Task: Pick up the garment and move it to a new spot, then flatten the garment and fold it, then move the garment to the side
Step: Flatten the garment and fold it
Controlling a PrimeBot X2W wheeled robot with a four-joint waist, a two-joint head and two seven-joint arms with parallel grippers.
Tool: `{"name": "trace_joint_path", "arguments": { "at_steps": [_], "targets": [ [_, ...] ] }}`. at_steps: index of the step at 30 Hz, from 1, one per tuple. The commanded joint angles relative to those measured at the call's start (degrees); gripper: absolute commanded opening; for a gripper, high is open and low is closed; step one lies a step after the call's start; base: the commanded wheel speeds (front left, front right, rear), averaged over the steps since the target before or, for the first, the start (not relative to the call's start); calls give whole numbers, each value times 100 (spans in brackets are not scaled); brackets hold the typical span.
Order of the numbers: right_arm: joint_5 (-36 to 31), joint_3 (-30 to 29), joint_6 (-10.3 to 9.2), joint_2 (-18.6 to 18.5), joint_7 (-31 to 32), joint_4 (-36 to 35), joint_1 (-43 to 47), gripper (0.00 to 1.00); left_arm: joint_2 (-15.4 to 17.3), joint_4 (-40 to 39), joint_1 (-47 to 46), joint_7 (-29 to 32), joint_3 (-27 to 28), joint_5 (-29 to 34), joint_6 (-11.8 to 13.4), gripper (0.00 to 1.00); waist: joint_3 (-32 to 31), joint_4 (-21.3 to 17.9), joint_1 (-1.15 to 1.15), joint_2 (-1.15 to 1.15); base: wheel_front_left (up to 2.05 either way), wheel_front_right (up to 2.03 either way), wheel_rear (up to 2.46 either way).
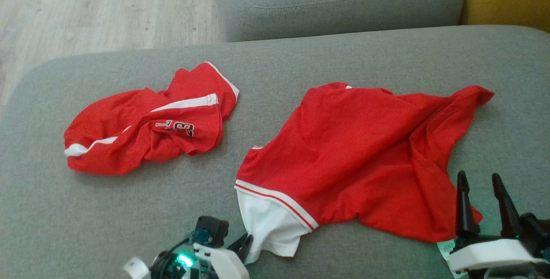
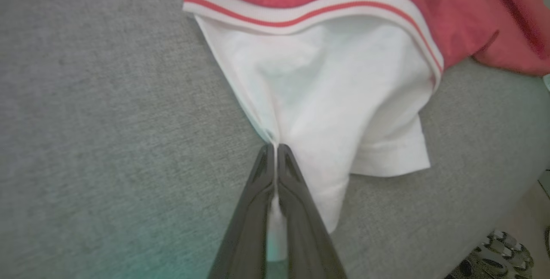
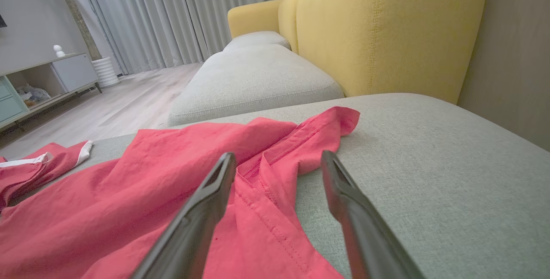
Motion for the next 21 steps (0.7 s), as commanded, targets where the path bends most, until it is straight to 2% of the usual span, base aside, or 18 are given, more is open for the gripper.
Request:
{"name": "trace_joint_path", "arguments": {
  "at_steps": [1,4,9,21],
  "targets": [
    [26,79,-4,-55,-79,-140,-293,100,17,-80,102,52,53,-58,-22,0,-15,5,0,0,0,0,0],
    [19,55,-4,-55,-75,-55,-265,100,9,-287,73,-221,204,-119,38,0,-41,20,0,0,0,0,0],
    [-7,-61,-4,-55,109,192,-177,100,-112,-639,-54,-1082,629,-262,189,0,-46,69,0,0,0,0,0],
    [29,-297,-4,-54,821,926,-146,100,-249,-843,-398,-2367,1038,-402,108,0,-29,195,0,0,0,0,0]
  ]
}}
